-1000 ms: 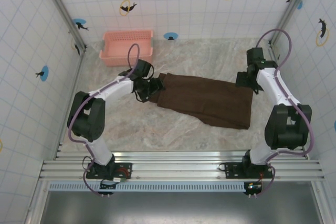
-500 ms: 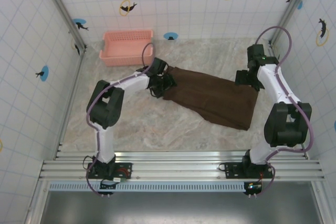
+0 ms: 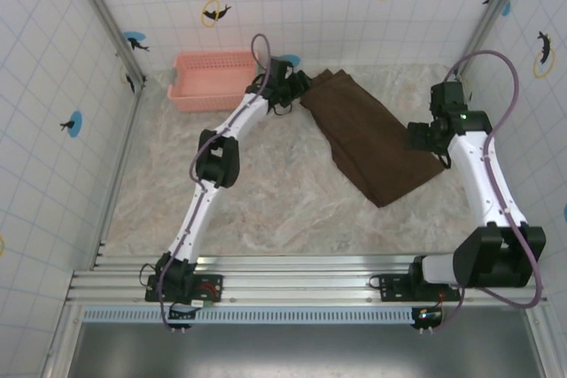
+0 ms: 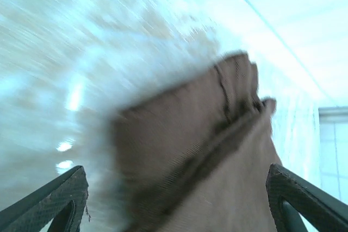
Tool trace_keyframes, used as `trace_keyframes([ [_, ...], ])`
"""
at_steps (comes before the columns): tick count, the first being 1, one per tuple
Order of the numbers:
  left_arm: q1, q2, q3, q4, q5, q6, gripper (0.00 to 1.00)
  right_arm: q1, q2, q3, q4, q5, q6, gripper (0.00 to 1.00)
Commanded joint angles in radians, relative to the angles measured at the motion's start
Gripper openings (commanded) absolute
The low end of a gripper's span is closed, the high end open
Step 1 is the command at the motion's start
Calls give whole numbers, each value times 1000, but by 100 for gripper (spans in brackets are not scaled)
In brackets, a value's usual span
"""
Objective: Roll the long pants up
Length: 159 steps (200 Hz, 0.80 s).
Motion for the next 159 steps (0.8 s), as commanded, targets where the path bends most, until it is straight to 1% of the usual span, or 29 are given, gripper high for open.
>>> trace_keyframes([
  [1, 88, -249, -210, 86, 22, 58, 88, -14, -62, -46, -32, 20, 5, 99],
  [15, 89, -385, -368, 78, 57, 108, 89, -30, -82, -73, -21, 14, 0, 99],
  [25, 82, -488, -489, 74, 84, 115, 89, -46, -83, -96, -2, 6, -7, 99],
  [34, 69, -570, -612, 105, 103, 102, 89, -61, -70, -106, 11, 2, -11, 99],
  [49, 37, -686, -785, 123, 121, 86, 88, -103, -5, -108, 19, -24, -16, 99],
  [58, 13, -753, -880, 130, 114, 82, 88, -125, 40, -108, 36, -47, -16, 99],
  [74, -32, -856, -1017, 145, 111, 47, 88, -155, 106, -106, 86, -77, -17, 99],
  [98, -115, -970, -1145, 133, 97, 27, 88, -210, 213, -96, 151, -139, 12, 99],
  [119, -195, -1054, -1224, 113, 51, 4, 88, -237, 310, -68, 209, -174, 40, 99],
  [125, -200, -1073, -1242, 107, 42, -5, 88, -243, 343, -53, 216, -196, 48, 99],
  [128, -233, -1082, -1250, 103, 37, -9, 88, -246, 361, -42, 221, -209, 50, 99],
  [132, -248, -1093, -1260, 98, 32, -14, 87, -249, 383, -31, 224, -225, 54, 99],
  [148, -284, -1143, -1294, 62, 8, -16, 87, -248, 467, 28, 239, -263, 56, 99],
  [159, -298, -1177, -1308, 3, -17, 1, 87, -251, 520, 63, 241, -278, 58, 99],
])
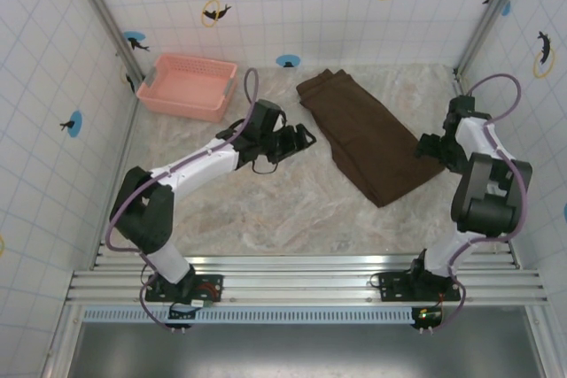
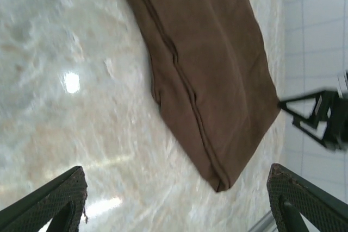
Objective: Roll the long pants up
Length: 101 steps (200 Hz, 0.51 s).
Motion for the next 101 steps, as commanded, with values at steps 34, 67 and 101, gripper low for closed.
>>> trace_keyframes([
  [34, -29, -206, -63, -221, -121, 37, 88, -2, 198, 139, 75, -143, 15, 99],
  [67, -28, -236, -84, -271, -112, 49, 88, 18, 242, 108, 94, -191, 25, 100],
  [101, -29, -272, -151, -256, -132, 15, 88, 73, 206, 20, 86, -245, 54, 99],
])
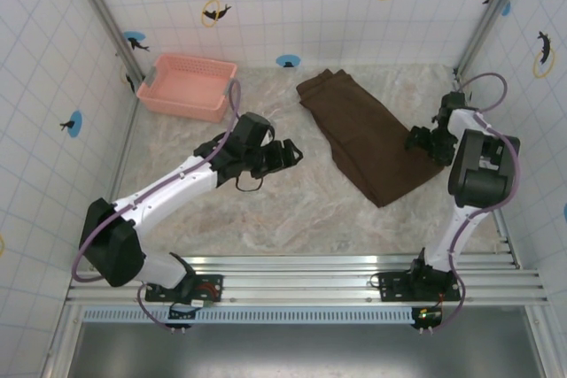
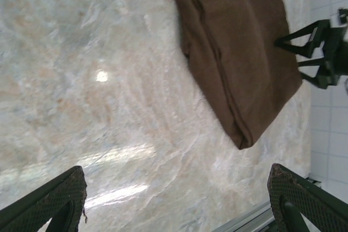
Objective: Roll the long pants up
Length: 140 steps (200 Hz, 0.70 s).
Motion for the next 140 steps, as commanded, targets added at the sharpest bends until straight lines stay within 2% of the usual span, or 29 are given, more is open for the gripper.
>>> trace_keyframes([
  [1, 4, -33, -46, -45, -32, -8, 88, 55, -5, -86, -16, -101, 32, 99],
  [33, 3, -33, -124, 7, -39, -55, 88, 160, -118, -255, 8, -138, 74, 99],
  [44, 2, -34, -160, 49, -41, -83, 88, 218, -176, -341, 52, -186, 109, 99],
  [79, -13, -30, -220, 112, -67, -129, 89, 404, -353, -556, 164, -178, 274, 100],
  [88, -21, -27, -225, 114, -71, -133, 89, 462, -394, -572, 159, -156, 299, 100],
  [103, -34, -25, -236, 117, -77, -145, 89, 534, -465, -565, 115, -48, 312, 100],
  [140, -98, -16, -276, 142, -92, -212, 89, 529, -613, -467, -42, 100, 279, 99],
])
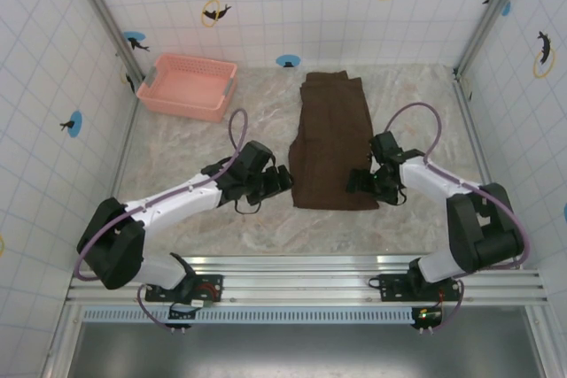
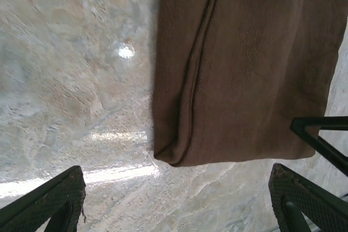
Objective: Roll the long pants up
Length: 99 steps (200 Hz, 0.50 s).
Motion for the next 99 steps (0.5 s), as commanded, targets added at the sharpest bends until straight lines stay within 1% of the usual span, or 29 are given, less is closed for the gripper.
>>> trace_keyframes([
  [1, -41, -1, -32, 31, -28, -67, 89, -17, -101, 76, -137, 127, 10, 99],
  [31, -102, 24, -89, 117, -39, -161, 89, -45, -161, 159, -229, 167, -36, 99],
  [68, -154, 89, -107, 257, -74, -254, 89, -61, -202, 167, -255, 158, -50, 99],
  [85, -183, 133, -138, 393, -106, -323, 88, -64, -222, 154, -268, 162, -57, 99],
  [99, -216, 177, -177, 525, -158, -404, 86, -69, -244, 147, -278, 165, -65, 99],
])
